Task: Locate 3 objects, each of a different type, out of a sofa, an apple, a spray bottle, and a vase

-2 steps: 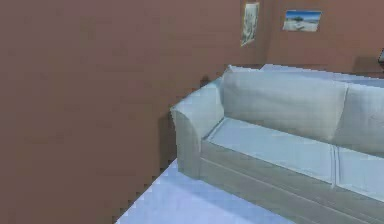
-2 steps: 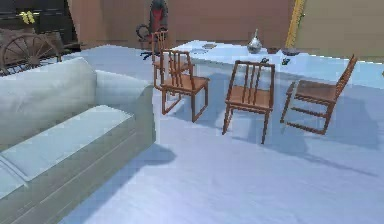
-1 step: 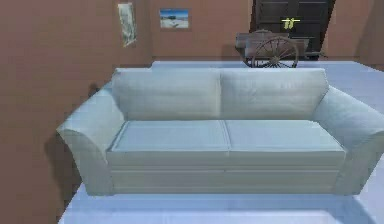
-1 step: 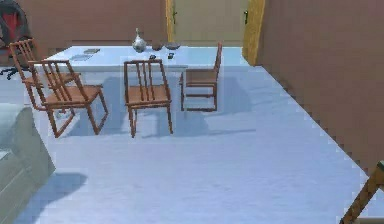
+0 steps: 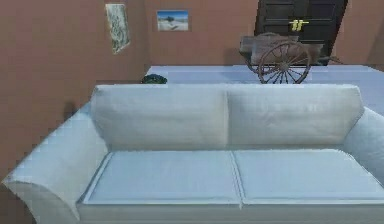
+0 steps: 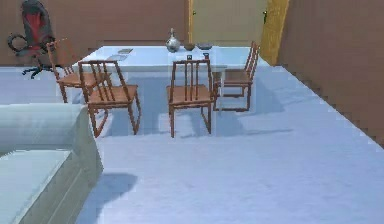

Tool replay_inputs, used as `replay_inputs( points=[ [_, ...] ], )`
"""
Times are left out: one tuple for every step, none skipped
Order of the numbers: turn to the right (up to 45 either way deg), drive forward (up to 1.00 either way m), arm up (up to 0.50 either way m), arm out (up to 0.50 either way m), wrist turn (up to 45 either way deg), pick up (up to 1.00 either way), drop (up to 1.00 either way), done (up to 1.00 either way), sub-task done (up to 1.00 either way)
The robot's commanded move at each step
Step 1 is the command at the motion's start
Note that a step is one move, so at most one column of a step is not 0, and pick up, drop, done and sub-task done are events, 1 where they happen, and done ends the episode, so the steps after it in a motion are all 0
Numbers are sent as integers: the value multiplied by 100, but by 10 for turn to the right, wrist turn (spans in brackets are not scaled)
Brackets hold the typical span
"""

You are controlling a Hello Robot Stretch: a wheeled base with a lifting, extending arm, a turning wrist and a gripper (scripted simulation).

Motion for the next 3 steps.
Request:
replay_inputs(
  points=[
    [120,0,0,0,0,0,0,0,0],
    [0,0,0,0,0,0,0,0,100],
    [450,0,0,0,0,0,0,0,0]
  ],
)
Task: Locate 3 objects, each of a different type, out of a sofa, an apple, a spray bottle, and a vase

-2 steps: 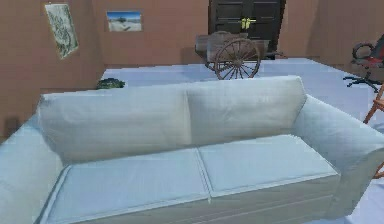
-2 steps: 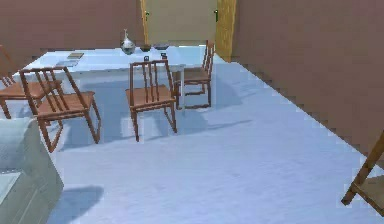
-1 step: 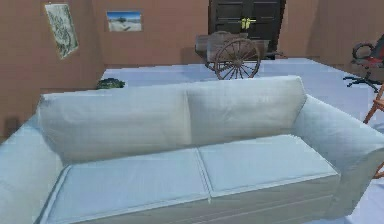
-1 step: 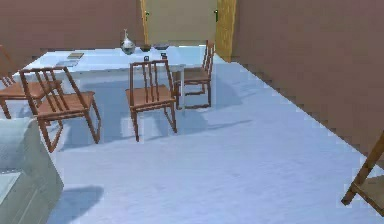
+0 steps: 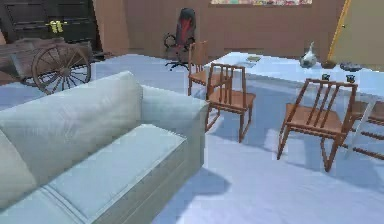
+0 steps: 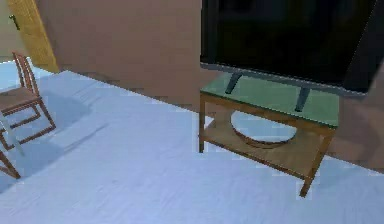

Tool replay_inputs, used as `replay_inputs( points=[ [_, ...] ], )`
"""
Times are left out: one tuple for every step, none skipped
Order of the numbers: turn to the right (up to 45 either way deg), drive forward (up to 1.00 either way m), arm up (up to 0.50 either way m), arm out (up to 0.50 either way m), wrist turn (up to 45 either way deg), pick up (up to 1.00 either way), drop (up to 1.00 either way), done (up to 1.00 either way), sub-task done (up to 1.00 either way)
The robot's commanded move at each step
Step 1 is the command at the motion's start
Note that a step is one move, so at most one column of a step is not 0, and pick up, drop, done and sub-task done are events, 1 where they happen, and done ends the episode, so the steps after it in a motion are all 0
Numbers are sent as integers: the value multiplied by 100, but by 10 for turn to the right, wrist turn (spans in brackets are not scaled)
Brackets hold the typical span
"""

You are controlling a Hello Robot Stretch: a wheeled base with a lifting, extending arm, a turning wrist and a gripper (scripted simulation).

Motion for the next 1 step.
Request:
replay_inputs(
  points=[
    [450,0,0,0,0,0,0,0,0]
  ],
)
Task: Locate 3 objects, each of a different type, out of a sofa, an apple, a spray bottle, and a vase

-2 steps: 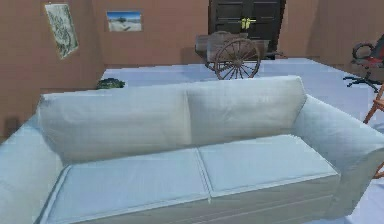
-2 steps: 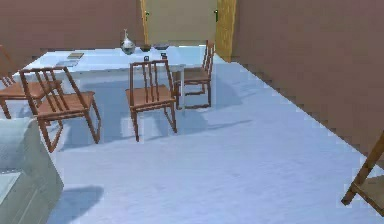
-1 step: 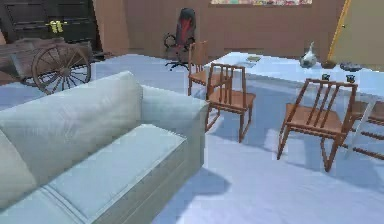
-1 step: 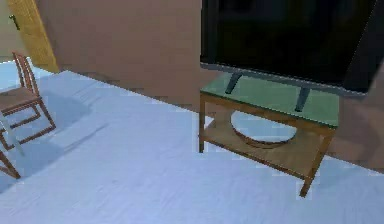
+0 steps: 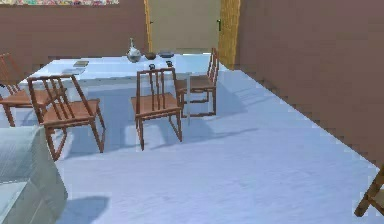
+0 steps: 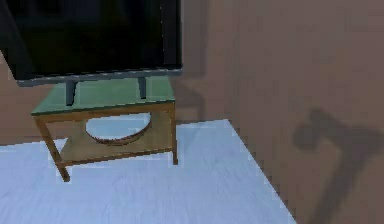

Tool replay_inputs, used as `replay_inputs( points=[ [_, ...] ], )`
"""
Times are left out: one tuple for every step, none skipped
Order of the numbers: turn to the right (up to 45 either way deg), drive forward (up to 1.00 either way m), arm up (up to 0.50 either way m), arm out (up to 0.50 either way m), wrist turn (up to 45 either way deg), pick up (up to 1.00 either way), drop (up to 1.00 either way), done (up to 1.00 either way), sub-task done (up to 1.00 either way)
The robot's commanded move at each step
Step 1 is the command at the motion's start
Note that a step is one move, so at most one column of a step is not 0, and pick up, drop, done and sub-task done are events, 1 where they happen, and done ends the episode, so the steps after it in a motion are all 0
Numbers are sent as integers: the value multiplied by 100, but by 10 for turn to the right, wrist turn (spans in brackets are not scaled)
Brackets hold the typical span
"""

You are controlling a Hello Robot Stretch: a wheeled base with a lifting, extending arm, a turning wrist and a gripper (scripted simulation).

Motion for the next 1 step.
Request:
replay_inputs(
  points=[
    [210,0,0,0,0,0,0,0,0]
  ],
)
